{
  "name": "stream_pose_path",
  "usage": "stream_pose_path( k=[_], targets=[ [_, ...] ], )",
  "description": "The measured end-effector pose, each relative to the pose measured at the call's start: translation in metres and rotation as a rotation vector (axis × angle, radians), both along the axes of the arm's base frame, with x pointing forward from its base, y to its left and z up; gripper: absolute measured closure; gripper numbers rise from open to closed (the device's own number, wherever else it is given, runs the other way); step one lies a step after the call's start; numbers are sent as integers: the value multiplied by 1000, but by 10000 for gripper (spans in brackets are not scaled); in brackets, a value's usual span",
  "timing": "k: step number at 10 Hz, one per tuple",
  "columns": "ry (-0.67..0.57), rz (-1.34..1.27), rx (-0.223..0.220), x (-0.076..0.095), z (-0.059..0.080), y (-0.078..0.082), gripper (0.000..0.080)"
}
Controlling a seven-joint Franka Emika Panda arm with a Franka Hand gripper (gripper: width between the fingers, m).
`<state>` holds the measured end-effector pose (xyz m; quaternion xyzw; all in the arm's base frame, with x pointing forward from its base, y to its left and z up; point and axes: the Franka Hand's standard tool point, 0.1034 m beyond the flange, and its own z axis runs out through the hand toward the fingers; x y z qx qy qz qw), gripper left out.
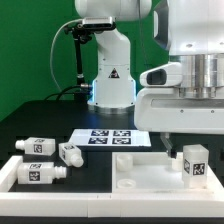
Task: Assemble one leg
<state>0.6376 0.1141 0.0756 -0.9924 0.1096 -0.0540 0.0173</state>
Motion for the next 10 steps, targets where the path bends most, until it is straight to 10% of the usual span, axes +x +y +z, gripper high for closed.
stream_pose_path(
  k=[3, 6, 10],
  targets=[
    [-27, 152, -24, 3, 1, -2, 195],
    [-25, 32, -9, 3, 1, -3, 501],
    [-12, -503, 62, 2, 0, -10, 514]
  ],
)
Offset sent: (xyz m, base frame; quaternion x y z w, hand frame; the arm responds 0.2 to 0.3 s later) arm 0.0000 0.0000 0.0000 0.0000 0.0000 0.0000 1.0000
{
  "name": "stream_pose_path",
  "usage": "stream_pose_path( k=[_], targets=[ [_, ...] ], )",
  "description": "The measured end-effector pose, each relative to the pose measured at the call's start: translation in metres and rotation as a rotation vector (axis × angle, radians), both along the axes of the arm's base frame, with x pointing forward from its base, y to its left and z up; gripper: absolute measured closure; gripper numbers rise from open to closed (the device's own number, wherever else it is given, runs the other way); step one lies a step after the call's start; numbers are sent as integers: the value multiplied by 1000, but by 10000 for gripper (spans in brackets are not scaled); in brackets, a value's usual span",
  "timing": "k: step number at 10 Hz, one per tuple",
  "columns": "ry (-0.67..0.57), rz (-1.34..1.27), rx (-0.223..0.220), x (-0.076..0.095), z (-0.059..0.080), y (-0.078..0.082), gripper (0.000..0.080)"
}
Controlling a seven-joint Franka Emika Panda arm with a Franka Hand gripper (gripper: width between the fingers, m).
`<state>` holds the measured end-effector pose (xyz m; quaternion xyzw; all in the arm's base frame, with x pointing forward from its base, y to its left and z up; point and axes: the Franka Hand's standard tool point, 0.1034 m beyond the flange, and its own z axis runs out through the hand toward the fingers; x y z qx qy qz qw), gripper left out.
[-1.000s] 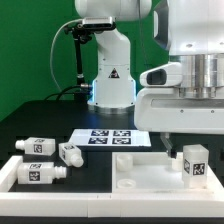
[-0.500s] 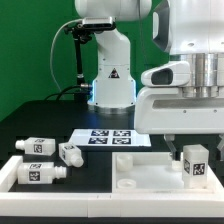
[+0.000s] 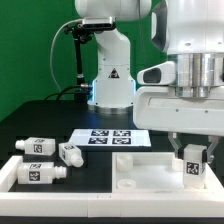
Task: Assemble one leg
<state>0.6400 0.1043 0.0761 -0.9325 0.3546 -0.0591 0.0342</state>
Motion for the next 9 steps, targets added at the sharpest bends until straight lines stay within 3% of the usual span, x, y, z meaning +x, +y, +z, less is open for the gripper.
stream_pose_path(
  k=[3, 6, 9],
  targets=[
    [55, -467, 104, -2, 0, -3, 514],
    [65, -695, 135, -2, 1, -2, 514],
    [68, -747, 141, -2, 0, -2, 512]
  ],
)
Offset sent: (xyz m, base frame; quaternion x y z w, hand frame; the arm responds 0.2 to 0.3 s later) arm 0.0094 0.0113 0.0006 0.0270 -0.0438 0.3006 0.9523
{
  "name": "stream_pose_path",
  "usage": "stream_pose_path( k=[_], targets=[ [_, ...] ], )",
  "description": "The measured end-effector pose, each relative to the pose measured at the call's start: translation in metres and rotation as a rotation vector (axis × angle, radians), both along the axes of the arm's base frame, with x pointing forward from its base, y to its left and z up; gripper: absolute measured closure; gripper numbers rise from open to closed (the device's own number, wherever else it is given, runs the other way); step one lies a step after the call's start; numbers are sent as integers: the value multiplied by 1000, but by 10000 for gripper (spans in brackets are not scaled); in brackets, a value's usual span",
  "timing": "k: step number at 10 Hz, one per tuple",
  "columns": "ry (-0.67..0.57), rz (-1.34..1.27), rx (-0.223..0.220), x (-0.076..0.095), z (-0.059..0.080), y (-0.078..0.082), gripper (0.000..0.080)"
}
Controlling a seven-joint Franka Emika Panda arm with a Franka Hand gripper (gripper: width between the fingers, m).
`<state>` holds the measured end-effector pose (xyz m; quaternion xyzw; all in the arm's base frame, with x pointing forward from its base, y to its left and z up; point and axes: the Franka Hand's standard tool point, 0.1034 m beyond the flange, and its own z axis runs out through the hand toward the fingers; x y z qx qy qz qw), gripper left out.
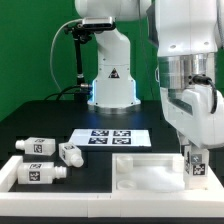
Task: Assemble one leg
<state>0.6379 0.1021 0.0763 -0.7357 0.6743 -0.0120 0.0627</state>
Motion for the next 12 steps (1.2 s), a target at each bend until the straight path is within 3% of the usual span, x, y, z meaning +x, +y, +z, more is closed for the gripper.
stream_pose_path(
  k=[1, 2, 3, 4, 5, 8, 10, 12],
  targets=[
    [-2, 26, -3, 0, 0, 0, 446],
    [-7, 118, -16, 0, 0, -1, 446],
    [-19, 353, -35, 1, 2, -4, 269],
    [-27, 528, -43, 1, 1, -6, 269],
    [-22, 633, -45, -1, -1, -6, 170],
    [-35, 853, -76, -1, 0, -6, 151],
    [-28, 1233, -130, -5, 1, 14, 151],
    [-34, 1441, -138, -4, 5, 23, 151]
  ],
)
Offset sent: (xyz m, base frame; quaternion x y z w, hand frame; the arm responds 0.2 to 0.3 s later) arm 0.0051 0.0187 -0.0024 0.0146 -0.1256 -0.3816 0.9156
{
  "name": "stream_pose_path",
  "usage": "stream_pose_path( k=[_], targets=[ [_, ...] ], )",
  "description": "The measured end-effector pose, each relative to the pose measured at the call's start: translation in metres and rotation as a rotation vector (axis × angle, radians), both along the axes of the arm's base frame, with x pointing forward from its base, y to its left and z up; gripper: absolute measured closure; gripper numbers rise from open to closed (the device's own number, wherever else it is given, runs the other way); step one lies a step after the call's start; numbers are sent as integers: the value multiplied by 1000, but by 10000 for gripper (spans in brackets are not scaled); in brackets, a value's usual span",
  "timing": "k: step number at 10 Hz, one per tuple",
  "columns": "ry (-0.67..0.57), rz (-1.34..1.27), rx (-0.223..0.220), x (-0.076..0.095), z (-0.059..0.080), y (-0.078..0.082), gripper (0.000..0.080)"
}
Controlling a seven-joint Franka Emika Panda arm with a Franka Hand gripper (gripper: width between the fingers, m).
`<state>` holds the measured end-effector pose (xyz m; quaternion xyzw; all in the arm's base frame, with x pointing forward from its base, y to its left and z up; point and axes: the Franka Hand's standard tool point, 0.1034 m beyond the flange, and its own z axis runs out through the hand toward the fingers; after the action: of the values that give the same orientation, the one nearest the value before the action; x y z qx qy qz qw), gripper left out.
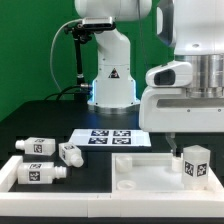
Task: Assemble one leg
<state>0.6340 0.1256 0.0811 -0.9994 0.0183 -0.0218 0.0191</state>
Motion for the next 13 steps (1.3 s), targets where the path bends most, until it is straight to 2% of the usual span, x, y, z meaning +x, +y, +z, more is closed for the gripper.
stream_pose_path(
  k=[1, 3, 6, 8, 13],
  targets=[
    [-9, 99, -7, 1, -1, -5, 151],
    [-13, 293, -19, 4, -3, -34, 151],
    [-14, 269, -17, 5, -3, -36, 162],
    [-12, 209, -14, 5, -3, -36, 515],
    [2, -175, 6, 4, -3, -35, 514]
  ],
)
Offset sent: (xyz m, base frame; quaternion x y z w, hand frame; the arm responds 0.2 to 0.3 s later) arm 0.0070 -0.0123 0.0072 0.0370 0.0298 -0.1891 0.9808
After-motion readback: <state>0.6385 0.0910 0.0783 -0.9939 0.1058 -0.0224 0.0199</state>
